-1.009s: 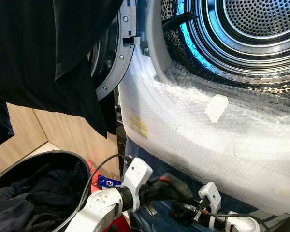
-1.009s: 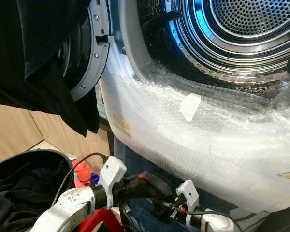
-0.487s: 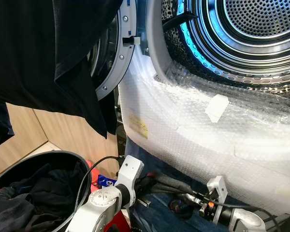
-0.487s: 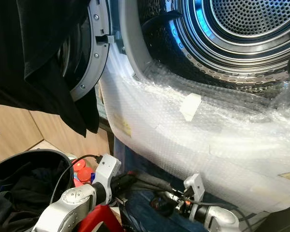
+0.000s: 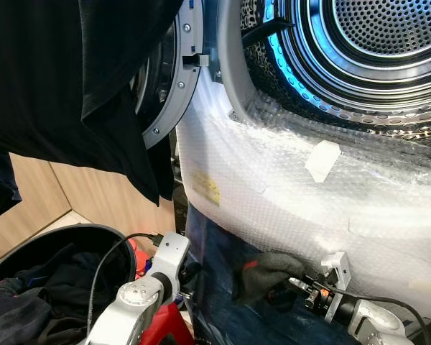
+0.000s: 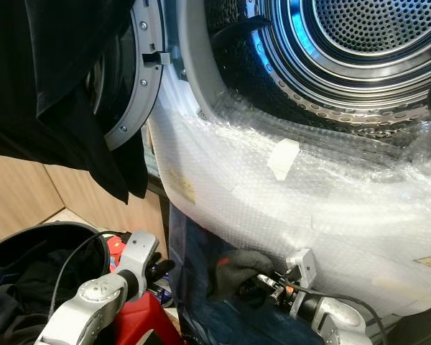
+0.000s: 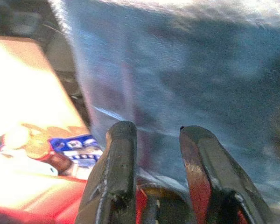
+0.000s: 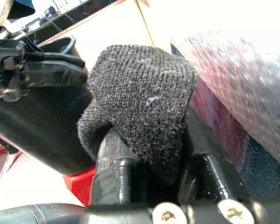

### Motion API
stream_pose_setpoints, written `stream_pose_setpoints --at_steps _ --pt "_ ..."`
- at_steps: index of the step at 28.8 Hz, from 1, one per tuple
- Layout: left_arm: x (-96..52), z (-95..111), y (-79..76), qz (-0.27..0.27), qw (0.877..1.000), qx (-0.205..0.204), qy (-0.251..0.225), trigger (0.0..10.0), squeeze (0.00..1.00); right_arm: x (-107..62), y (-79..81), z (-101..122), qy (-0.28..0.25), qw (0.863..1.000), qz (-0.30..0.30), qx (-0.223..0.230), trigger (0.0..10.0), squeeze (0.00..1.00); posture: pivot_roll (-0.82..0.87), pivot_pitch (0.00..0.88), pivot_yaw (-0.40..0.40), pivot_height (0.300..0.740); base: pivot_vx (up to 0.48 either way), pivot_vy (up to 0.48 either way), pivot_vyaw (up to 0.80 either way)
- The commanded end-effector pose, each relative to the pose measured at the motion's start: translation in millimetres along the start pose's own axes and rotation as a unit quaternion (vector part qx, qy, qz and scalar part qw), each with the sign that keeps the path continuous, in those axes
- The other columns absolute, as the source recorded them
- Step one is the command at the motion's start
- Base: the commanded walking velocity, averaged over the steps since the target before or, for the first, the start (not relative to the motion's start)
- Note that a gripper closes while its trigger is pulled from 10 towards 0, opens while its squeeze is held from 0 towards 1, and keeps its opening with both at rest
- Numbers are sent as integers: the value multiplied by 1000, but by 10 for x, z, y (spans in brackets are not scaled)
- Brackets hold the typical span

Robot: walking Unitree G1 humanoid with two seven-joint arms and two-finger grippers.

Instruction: Clothes washing

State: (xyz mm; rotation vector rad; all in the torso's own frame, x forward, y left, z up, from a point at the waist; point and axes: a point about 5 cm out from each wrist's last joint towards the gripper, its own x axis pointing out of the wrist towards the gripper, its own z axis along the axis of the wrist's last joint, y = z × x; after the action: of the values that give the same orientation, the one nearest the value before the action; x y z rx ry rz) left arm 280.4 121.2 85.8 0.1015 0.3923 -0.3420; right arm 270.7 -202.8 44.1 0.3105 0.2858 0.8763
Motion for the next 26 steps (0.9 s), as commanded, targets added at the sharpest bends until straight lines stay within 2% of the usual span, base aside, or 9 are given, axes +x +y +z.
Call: stream_pose_setpoints --at_steps 1,5,7,8,9,10,11,16,26 --pt "-103 85 191 67 997 4 -47 10000 1000 -82 10 44 -1 1000 11 -10 0 0 31 0 -29 740 0 0 0" --pt "-257 74 396 152 985 -3 -84 10000 1000 -185 111 -16 30 998 48 -24 0 0 32 0 -32 740 0 0 0" --pt "-382 110 559 223 967 -6 -124 10000 1000 -240 230 23 34 995 86 -33 0 0 32 0 -31 740 0 0 0" --pt "-473 170 657 265 950 -21 -166 10000 980 -258 311 116 28 993 109 -48 0 0 28 0 -31 740 0 0 0" --pt "-473 170 657 265 950 -21 -166 10000 980 -258 311 116 28 993 109 -48 0 0 28 0 -31 740 0 0 0" --pt "-524 196 703 287 940 -23 -185 10000 678 -261 350 172 25 991 117 -60 0 0 22 0 -28 740 0 0 0" --pt "-569 181 743 310 932 -14 -188 10000 0 -262 393 226 25 989 129 -69 0 0 20 0 -27 740 0 0 0" --pt "-687 41 853 362 915 -36 -177 10000 0 -215 607 507 -14 980 171 -101 0 0 20 0 -30 740 0 0 0" --pt "-611 23 790 349 919 -27 -179 10000 0 -52 1116 1438 -135 936 275 -171 0 0 6 0 -25 740 0 0 0"
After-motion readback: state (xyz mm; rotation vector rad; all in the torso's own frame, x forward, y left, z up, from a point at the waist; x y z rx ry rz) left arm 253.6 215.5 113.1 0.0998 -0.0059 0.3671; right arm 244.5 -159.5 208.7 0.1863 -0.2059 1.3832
